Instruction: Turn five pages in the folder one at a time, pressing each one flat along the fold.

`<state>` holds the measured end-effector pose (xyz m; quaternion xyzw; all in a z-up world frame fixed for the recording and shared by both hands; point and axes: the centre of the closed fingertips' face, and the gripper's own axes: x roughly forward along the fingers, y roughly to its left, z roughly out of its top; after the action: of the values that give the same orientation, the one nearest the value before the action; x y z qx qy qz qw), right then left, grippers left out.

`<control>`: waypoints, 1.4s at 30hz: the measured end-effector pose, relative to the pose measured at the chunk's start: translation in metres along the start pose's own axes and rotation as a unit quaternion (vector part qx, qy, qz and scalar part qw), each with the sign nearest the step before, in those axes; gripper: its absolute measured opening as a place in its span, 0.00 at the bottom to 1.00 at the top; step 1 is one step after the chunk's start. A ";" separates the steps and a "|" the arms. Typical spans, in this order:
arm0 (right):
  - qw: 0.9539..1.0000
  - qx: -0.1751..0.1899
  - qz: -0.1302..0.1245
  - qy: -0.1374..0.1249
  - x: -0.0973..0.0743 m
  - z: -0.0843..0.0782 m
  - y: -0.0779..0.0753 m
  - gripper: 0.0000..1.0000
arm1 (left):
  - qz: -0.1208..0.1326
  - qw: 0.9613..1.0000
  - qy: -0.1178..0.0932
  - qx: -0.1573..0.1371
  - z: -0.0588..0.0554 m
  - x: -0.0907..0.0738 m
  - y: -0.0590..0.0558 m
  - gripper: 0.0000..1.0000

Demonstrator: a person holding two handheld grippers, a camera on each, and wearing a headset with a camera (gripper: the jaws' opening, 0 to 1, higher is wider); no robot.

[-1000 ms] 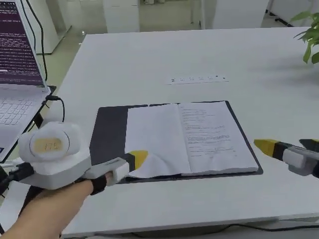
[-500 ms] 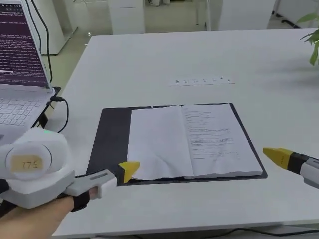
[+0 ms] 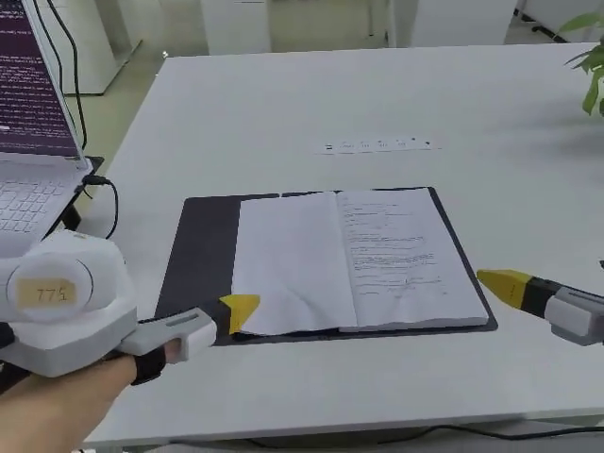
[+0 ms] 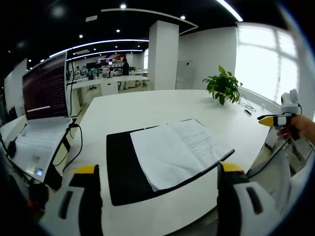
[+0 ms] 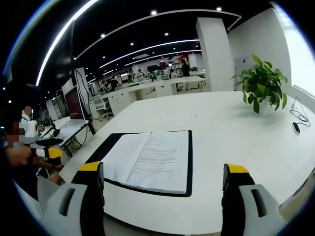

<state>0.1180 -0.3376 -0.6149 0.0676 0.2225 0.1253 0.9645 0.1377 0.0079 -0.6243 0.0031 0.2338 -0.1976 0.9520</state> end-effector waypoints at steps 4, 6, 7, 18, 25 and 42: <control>1.000 0.004 0.006 0.003 0.002 -0.003 0.001 1.00 | -0.015 1.000 0.004 0.000 0.001 0.015 -0.016 0.95; 1.000 0.003 0.008 0.004 0.002 -0.004 0.002 1.00 | -0.028 1.000 0.007 0.010 0.001 0.026 -0.026 0.95; 1.000 0.003 0.011 0.006 0.002 -0.005 0.003 1.00 | -0.031 0.999 0.008 0.011 0.001 0.031 -0.029 0.95; 1.000 0.021 0.018 0.010 0.005 -0.011 -0.001 1.00 | -0.087 0.995 0.029 0.041 -0.001 0.082 -0.088 0.90; 0.999 0.030 0.017 0.012 0.007 -0.014 -0.008 1.00 | -0.113 0.991 0.044 0.062 -0.009 0.112 -0.117 0.87; 0.998 0.043 0.027 0.027 0.014 -0.029 -0.013 1.00 | -0.150 0.984 0.063 0.073 -0.030 0.171 -0.173 0.77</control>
<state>0.1203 -0.3441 -0.6490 0.1115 0.2518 0.1436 0.9506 0.1979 -0.2126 -0.7118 0.0502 0.2764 -0.3541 0.8920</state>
